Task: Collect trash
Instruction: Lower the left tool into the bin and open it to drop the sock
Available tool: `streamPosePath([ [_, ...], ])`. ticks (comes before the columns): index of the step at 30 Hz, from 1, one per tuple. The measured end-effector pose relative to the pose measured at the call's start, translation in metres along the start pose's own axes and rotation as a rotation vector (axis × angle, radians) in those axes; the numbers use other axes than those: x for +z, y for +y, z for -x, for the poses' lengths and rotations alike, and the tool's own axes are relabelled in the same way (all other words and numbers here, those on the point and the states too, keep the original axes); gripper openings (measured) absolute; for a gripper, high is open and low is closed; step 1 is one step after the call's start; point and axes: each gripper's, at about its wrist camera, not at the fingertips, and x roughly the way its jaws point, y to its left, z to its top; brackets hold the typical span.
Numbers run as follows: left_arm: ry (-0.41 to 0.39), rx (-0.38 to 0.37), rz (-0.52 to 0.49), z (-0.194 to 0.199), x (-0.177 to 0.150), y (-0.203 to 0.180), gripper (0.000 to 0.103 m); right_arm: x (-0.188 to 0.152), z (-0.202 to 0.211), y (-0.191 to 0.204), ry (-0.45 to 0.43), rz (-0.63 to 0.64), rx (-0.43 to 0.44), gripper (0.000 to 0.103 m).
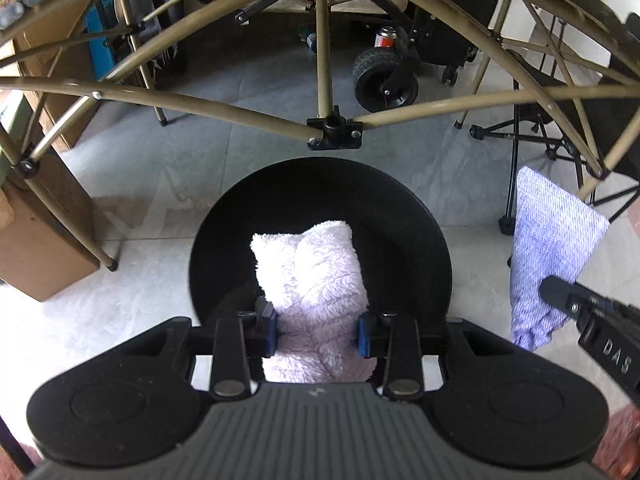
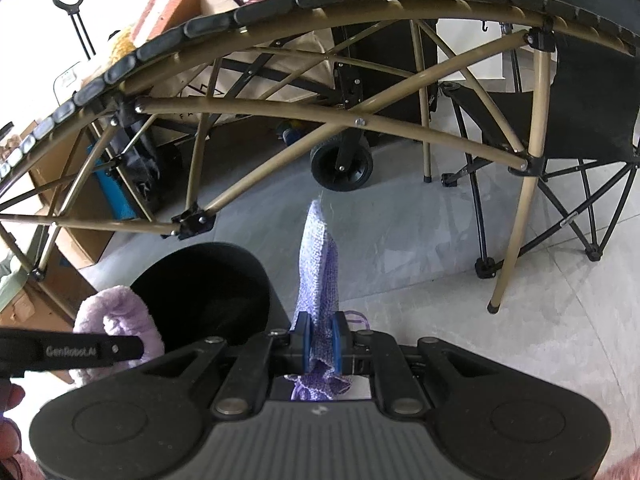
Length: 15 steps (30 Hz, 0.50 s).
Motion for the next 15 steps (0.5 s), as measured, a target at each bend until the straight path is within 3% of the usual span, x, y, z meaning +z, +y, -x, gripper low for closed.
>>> streamPosePath([
  [15,0.079,0.019,0.047,-0.043,0.02,0.001,0.035,0.008,-0.023,-0.001,0.001,0.013,-0.028,0.01],
])
